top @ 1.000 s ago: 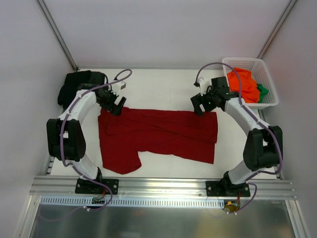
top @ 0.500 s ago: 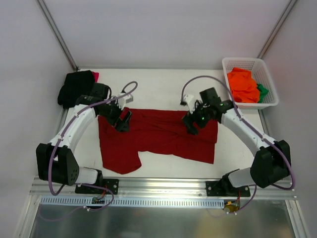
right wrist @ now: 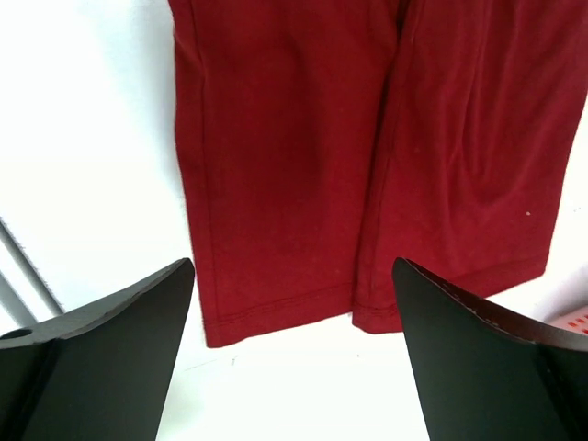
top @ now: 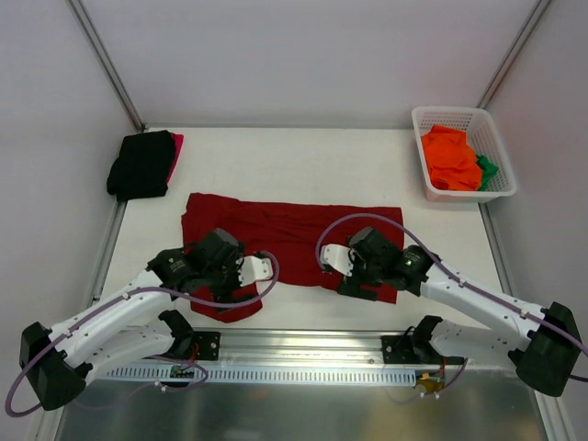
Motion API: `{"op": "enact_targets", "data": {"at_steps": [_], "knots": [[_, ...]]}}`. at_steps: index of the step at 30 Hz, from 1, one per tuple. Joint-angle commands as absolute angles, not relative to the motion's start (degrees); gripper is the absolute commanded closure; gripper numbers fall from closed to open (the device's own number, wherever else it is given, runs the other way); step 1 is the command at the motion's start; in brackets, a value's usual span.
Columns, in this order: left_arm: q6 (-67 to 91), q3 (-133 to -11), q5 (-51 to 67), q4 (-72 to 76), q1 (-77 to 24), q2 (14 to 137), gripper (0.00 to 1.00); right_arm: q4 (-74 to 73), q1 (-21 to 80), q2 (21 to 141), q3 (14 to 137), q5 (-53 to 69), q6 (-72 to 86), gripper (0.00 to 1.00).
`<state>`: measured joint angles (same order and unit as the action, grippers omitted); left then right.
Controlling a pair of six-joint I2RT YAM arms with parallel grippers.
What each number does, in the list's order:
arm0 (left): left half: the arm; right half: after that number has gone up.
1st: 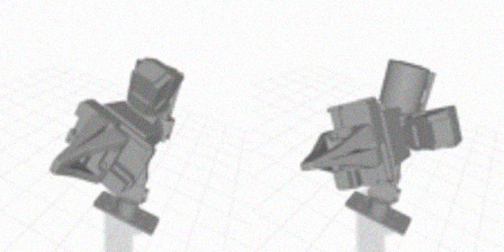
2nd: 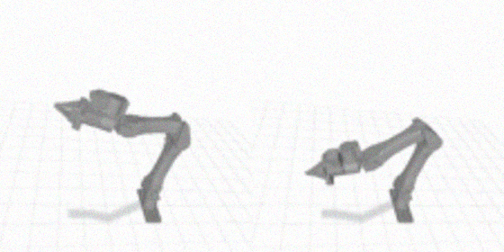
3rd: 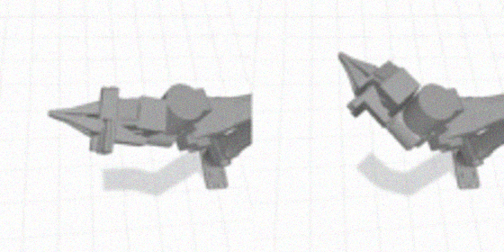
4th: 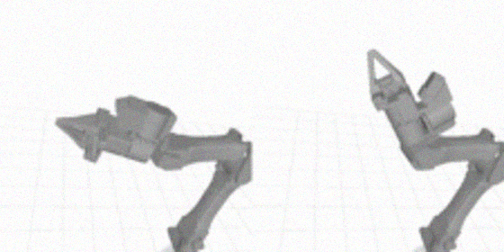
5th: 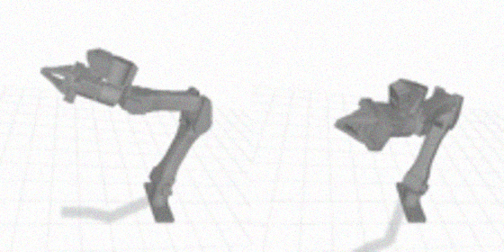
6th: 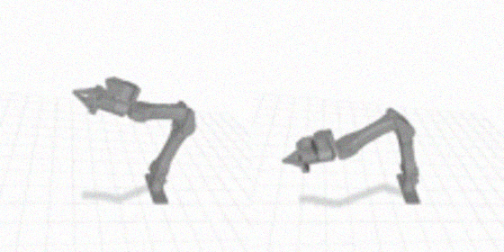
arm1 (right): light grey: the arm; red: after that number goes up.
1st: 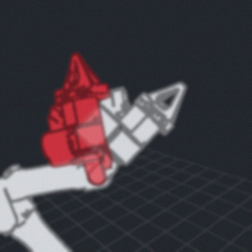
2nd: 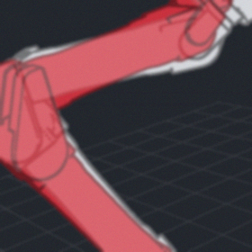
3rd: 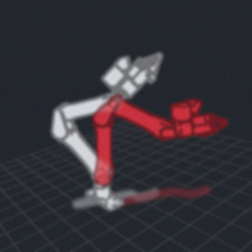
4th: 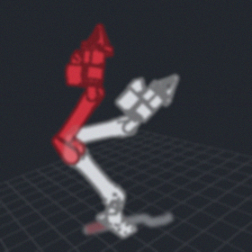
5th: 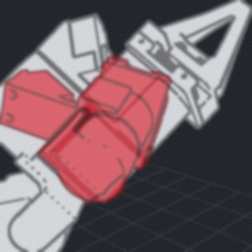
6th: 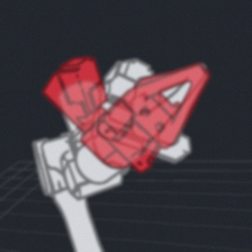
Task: Fold and stack the t-shirts
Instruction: Fold the tshirt
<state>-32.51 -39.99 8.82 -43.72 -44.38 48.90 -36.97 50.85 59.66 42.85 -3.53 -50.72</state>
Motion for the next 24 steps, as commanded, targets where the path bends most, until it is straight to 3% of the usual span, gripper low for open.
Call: {"op": "enact_targets", "data": {"at_steps": [1,9,16,24], "knots": [[-32.34,-37.18,-1.48,-40.97,-46.57,47.47,0.01,-34.81,52.21,57.48,38.94,-8.35,-52.91,0.07],[-38.14,-25.32,-7.64,-29.72,-52.56,51.84,0.01,-31.12,53.96,61.26,36.39,-11.07,-53.96,0.07],[-35.33,-30.31,4.82,-32.16,-52.82,52.56,0.01,-30.85,54.23,64.25,36.74,-14.67,-53.61,0.07],[-33.49,-36.11,9.55,-37.42,-52.91,50.63,0.01,-29.97,52.03,66.35,37.79,-14.50,-52.91,0.07]]}}
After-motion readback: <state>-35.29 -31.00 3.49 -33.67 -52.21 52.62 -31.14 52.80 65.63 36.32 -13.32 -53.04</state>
